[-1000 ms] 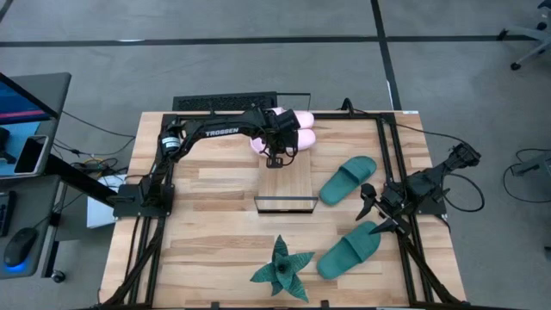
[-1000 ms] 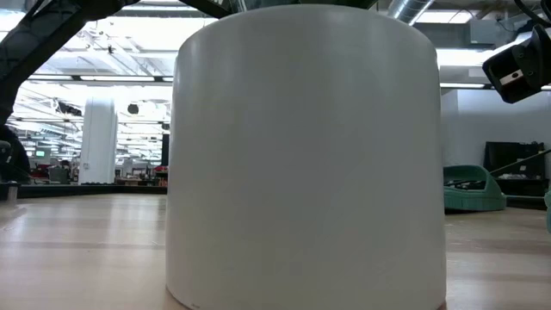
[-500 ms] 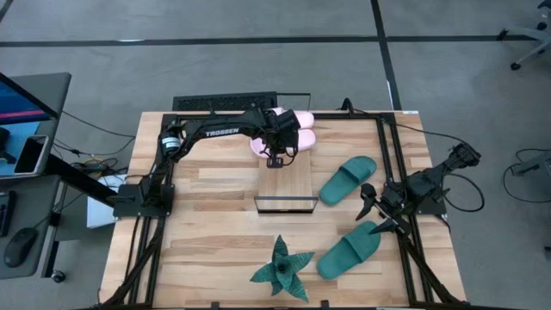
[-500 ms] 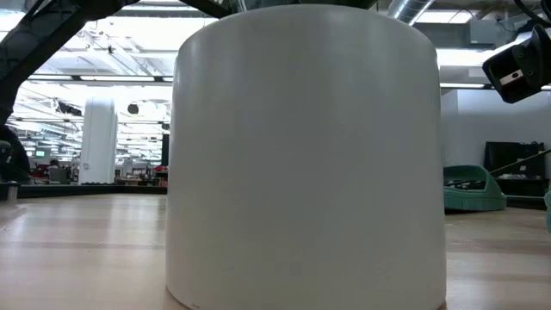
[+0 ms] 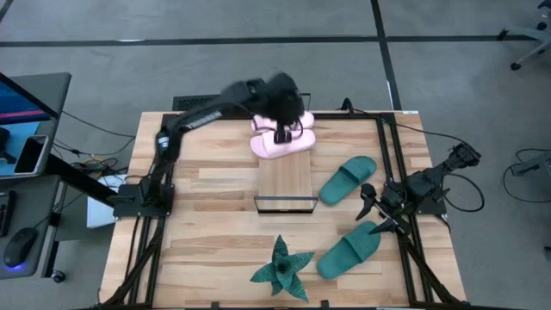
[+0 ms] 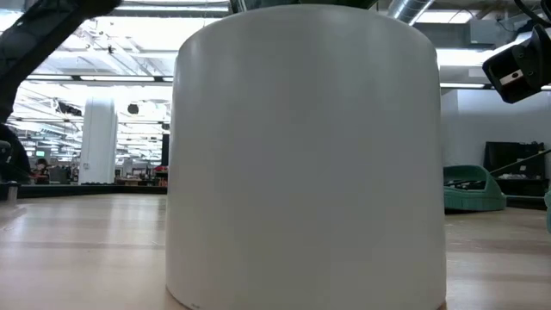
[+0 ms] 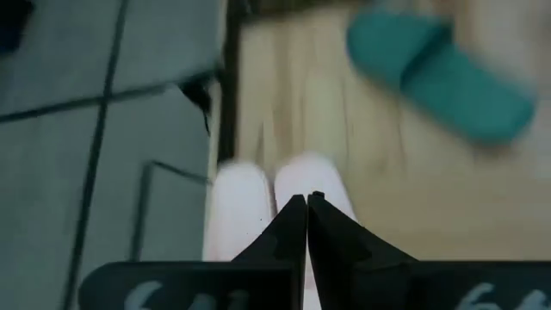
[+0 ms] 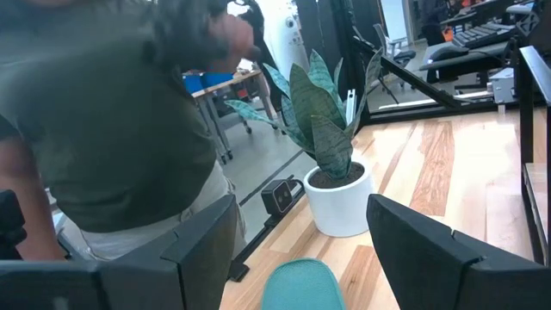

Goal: Pick and place slides into the shelf
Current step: Put the top green slipper on the shelf

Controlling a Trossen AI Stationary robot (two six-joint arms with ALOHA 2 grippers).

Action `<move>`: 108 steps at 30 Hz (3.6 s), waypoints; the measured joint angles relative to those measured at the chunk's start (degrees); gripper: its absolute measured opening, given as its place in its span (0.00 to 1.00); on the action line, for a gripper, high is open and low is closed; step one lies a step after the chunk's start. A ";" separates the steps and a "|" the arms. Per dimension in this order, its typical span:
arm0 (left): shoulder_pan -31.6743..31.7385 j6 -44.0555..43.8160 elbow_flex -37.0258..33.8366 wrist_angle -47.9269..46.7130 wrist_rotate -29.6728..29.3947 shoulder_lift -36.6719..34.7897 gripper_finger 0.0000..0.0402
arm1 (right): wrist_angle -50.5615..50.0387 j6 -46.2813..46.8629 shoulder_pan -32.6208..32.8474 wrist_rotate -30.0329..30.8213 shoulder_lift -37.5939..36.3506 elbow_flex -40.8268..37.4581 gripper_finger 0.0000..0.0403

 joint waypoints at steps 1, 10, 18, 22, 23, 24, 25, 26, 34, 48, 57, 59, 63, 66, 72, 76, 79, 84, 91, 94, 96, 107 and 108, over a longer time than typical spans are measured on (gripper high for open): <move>0.85 -0.81 -2.29 1.39 1.60 -3.18 0.00 | -0.02 0.00 -0.01 -0.03 0.00 0.00 0.63; 4.14 -6.28 -5.74 -0.62 11.17 -20.54 0.00 | -0.05 0.00 0.00 0.01 0.00 0.00 0.63; 1.68 -7.32 -5.86 -11.95 17.53 -24.02 0.00 | -0.03 0.00 -0.02 0.01 0.00 0.00 0.63; -0.67 -7.03 -12.27 -13.11 20.92 -25.63 0.00 | -0.03 0.00 -0.02 0.01 0.00 0.01 0.63; -1.10 -6.96 -15.66 -12.37 21.49 -26.54 0.00 | -0.01 0.00 0.00 0.01 0.00 -0.01 0.63; -1.61 -6.94 -19.44 -10.63 22.12 -27.60 0.00 | -0.03 0.00 0.00 0.01 0.00 -0.01 0.63; -1.95 -7.08 -23.55 -8.26 22.75 -29.00 0.00 | -0.03 0.00 -0.01 0.01 0.00 0.01 0.63; -2.01 -7.59 -28.43 -5.47 23.32 -30.88 0.00 | -0.01 0.00 0.00 0.01 0.00 0.00 0.63; -2.00 -21.17 -65.45 27.89 24.80 -50.03 0.00 | -0.01 0.00 -0.01 0.01 0.00 0.00 0.63; -2.07 -34.08 -99.98 62.37 20.37 -73.65 0.00 | -0.03 0.00 -0.02 0.01 0.00 0.00 0.63; -2.10 -38.76 -114.45 78.08 18.23 -82.79 0.00 | -0.03 0.00 -0.02 -0.02 0.00 0.01 0.63; -2.14 -38.84 -115.84 78.48 18.23 -84.22 0.00 | -0.02 0.00 -0.01 0.00 -0.01 0.00 0.63; -2.19 -39.01 -118.12 78.21 18.24 -87.07 0.00 | -0.03 0.00 -0.02 0.00 0.00 0.01 0.63; -2.40 -39.91 -119.86 79.52 18.29 -88.75 0.00 | -0.03 0.00 -0.01 -0.01 0.00 0.01 0.63; -3.87 -43.20 -123.76 80.97 16.94 -92.25 0.00 | -0.03 0.00 -0.02 0.01 0.00 0.01 0.63; -5.42 -44.24 -125.52 81.00 15.38 -94.36 0.00 | -0.02 0.00 -0.01 0.01 0.00 0.01 0.63; -6.70 -44.41 -126.55 80.74 14.18 -95.74 0.00 | -0.02 0.00 0.00 0.01 -0.01 0.01 0.63; -8.75 -46.11 -130.24 83.97 11.54 -98.51 0.00 | -0.03 0.00 0.00 0.00 -0.02 0.01 0.63; -9.90 -48.71 -133.08 84.97 9.19 -103.65 0.00 | -0.02 0.00 -0.02 0.00 0.00 0.01 0.63; -9.88 -48.13 -133.08 82.83 8.40 -105.39 0.00 | -0.02 0.00 0.00 0.00 0.00 0.01 0.63; -9.88 -47.85 -133.10 81.31 7.71 -106.53 0.00 | -0.03 0.00 -0.02 -0.02 -0.02 0.01 0.63; -9.88 -47.83 -133.15 69.11 6.28 -117.19 0.00 | -0.01 -0.02 -0.02 0.52 -0.01 0.01 0.63; -9.88 -47.91 -133.15 68.10 5.50 -118.58 0.00 | -0.03 -0.02 -0.02 0.53 -0.01 0.01 0.63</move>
